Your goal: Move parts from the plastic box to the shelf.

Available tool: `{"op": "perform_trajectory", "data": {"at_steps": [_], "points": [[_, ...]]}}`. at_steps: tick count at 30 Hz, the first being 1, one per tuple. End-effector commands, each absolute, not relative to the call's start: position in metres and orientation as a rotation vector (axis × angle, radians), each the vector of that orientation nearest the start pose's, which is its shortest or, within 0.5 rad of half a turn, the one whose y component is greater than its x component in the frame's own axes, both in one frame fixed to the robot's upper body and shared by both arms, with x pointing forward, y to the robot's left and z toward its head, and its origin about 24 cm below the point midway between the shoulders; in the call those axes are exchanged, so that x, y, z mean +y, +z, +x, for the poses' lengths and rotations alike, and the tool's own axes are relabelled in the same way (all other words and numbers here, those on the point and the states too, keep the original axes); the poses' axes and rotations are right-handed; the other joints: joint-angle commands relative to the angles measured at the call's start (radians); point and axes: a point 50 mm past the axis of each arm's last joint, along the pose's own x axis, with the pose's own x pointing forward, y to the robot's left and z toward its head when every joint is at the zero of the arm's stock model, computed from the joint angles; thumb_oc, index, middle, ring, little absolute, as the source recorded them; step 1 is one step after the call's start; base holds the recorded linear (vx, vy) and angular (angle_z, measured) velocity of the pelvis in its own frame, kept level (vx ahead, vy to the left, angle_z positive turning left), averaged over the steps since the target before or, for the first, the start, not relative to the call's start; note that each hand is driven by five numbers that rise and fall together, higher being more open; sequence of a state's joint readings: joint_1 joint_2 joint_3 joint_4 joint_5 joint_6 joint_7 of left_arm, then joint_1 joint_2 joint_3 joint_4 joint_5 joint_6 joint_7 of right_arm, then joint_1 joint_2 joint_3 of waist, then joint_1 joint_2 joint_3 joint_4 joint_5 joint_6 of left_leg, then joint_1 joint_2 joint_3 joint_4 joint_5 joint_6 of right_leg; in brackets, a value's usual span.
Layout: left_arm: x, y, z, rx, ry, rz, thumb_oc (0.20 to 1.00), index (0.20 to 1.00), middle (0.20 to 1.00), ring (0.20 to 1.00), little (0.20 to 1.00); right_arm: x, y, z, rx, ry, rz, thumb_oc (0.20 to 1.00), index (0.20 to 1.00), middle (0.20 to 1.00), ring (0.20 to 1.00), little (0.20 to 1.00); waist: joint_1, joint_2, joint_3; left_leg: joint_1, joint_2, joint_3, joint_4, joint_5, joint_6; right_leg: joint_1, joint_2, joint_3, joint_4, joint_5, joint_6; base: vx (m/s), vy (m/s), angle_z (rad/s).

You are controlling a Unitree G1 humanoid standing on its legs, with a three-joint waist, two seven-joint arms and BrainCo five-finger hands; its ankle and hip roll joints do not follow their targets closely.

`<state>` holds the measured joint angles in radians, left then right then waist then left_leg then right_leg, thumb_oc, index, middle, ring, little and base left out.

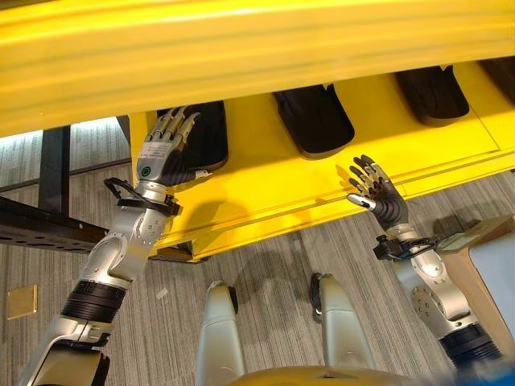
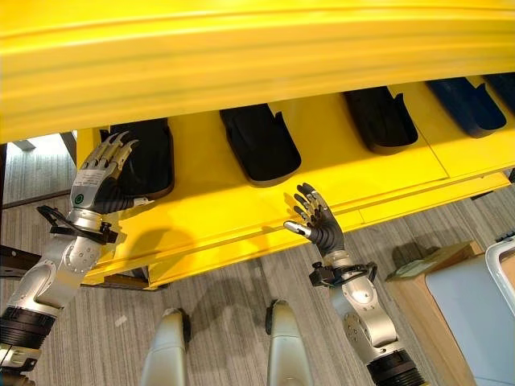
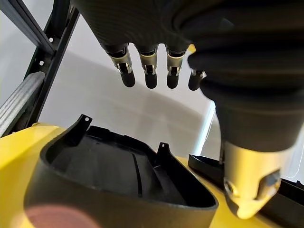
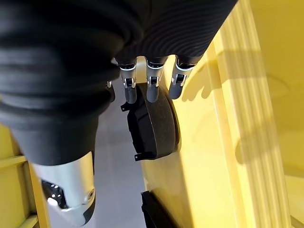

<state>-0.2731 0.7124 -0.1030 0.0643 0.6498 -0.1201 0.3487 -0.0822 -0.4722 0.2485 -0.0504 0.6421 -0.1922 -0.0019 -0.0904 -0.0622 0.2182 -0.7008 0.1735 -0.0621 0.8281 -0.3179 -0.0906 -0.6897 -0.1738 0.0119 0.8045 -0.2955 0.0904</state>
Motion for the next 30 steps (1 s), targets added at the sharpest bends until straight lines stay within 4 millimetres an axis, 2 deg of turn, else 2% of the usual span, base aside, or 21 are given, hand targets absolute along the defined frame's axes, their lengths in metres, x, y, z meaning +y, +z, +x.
{"op": "perform_trajectory", "data": {"at_steps": [1,21,30], "points": [[0.224,0.162,0.298,-0.582,0.197,1.274,1.000,1.000,1.000,1.000,1.000,-0.175,0.105,0.261,-0.280,0.266,0.159,1.000,1.000,1.000,1.000,1.000,0.012,0.012,-0.051,-0.003,0.009,-0.014,-0.006,0.067,0.029,-0.015,0.016,0.014,0.021,0.062,-0.031,0.00,0.000,0.00],[0.236,0.120,0.314,-0.306,0.151,1.277,1.000,1.000,1.000,1.000,1.000,-0.177,0.101,0.259,-0.250,0.261,0.153,1.000,1.000,1.000,1.000,1.000,0.002,0.007,-0.036,-0.011,0.011,-0.009,0.009,0.066,0.031,-0.025,0.015,0.022,0.030,0.065,-0.029,0.00,0.000,0.00],[0.236,0.121,0.318,-0.283,0.149,1.268,1.000,1.000,1.000,1.000,1.000,-0.178,0.100,0.259,-0.243,0.260,0.156,1.000,1.000,1.000,1.000,1.000,-0.001,0.006,-0.032,-0.016,0.009,-0.008,0.015,0.065,0.031,-0.029,0.016,0.024,0.034,0.063,-0.030,0.00,0.000,0.00]]}}
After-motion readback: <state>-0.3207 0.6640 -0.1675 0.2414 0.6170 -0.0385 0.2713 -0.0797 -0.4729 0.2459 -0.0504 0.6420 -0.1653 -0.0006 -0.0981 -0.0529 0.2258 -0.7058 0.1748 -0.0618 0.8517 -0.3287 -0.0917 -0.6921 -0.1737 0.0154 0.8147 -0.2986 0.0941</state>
